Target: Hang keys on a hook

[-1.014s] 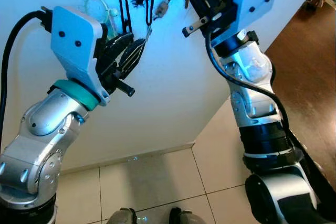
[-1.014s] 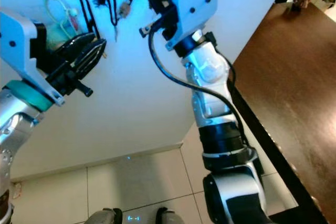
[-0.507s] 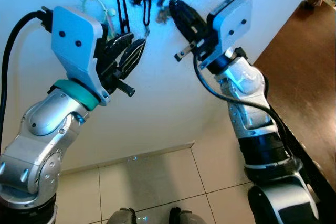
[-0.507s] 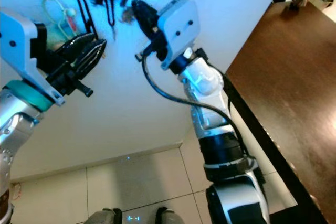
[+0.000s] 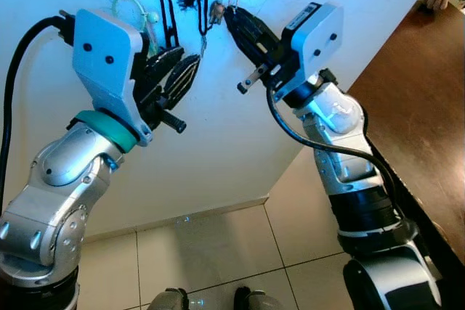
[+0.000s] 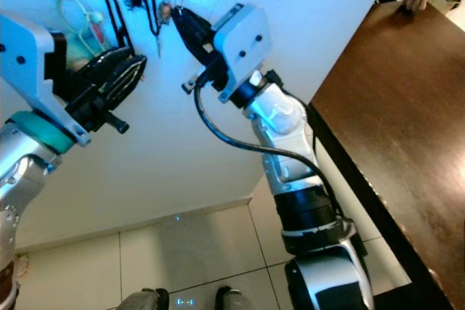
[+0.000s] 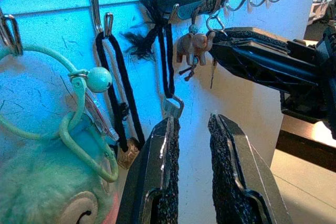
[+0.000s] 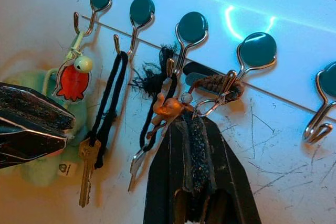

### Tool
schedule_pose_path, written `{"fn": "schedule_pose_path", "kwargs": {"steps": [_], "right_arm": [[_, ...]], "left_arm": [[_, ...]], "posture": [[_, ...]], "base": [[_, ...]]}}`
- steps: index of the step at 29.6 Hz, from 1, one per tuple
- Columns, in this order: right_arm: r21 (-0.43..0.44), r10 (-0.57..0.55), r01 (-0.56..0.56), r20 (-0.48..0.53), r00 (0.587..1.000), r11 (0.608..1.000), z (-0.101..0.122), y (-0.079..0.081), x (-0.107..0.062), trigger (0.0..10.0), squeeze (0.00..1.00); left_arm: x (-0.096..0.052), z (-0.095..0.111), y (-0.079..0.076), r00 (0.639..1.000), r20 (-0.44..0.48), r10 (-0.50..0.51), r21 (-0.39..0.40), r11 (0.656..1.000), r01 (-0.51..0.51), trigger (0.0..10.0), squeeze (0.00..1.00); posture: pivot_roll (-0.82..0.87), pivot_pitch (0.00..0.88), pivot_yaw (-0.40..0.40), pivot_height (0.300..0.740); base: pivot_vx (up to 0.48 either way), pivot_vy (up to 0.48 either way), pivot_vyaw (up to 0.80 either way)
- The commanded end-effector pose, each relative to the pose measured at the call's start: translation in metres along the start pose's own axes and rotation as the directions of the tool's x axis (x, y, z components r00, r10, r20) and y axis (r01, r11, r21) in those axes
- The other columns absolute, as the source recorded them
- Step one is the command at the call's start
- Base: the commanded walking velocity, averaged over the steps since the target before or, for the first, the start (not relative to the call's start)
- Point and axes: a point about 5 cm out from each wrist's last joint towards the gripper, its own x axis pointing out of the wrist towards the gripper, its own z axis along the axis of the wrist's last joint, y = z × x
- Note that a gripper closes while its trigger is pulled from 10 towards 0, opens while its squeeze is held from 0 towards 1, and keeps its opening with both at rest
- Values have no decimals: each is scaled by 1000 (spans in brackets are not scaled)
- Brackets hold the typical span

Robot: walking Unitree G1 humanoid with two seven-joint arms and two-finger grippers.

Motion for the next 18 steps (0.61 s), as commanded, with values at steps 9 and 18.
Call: {"fn": "schedule_pose_path", "kwargs": {"steps": [9, 18], "right_arm": [[-11, -123, 123, 44, 991, 992, 8, -15, 2, 10000, 0], [-17, -128, 129, 30, 991, 992, 6, -15, 2, 10000, 0]], "left_arm": [[0, 0, -2, 1000, 0, -10, 1, 1000, 10, 10000, 0], [0, -1, -3, 1000, 0, -14, 2, 1000, 14, 10000, 0]], "posture": [[132, 126, 23, 740], [130, 115, 23, 740]], "base": [[0, 0, 0], [0, 0, 0]]}}
